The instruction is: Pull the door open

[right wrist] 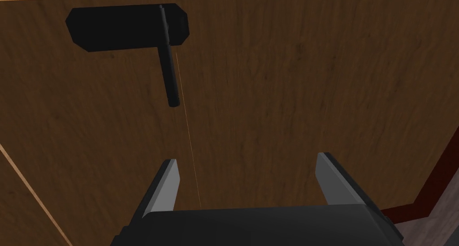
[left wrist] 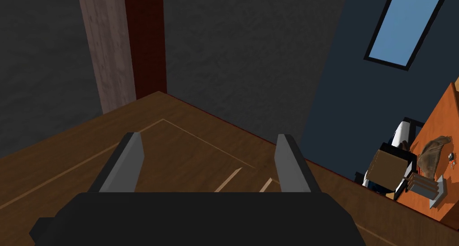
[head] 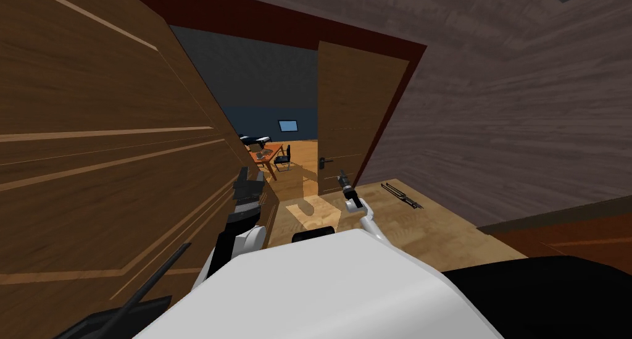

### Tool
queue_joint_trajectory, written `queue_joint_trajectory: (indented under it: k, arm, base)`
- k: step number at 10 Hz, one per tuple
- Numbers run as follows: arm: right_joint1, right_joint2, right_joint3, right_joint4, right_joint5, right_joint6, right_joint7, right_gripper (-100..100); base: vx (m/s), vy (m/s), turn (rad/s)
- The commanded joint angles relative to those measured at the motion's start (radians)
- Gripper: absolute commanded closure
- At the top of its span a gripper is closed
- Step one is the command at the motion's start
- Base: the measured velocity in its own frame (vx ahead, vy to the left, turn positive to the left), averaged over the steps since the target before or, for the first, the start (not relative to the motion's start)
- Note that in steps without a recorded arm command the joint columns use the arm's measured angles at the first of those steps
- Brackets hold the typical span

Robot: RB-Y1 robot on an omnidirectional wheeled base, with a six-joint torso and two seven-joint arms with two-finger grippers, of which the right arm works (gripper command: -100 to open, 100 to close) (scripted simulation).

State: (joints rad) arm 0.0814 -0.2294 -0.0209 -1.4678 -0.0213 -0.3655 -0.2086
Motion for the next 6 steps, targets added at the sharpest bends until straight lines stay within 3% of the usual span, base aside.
queue_joint_trajectory:
  k: [1,6]
  arm:
    - [-0.015,-0.002,-0.001,0.031,0.002,0.005,-0.004,-100]
    - [-0.062,-0.024,-0.003,0.142,0.005,0.018,-0.028,-100]
  base:
    - [0.085,0.011,0.064]
    - [0.119,0.003,0.074]
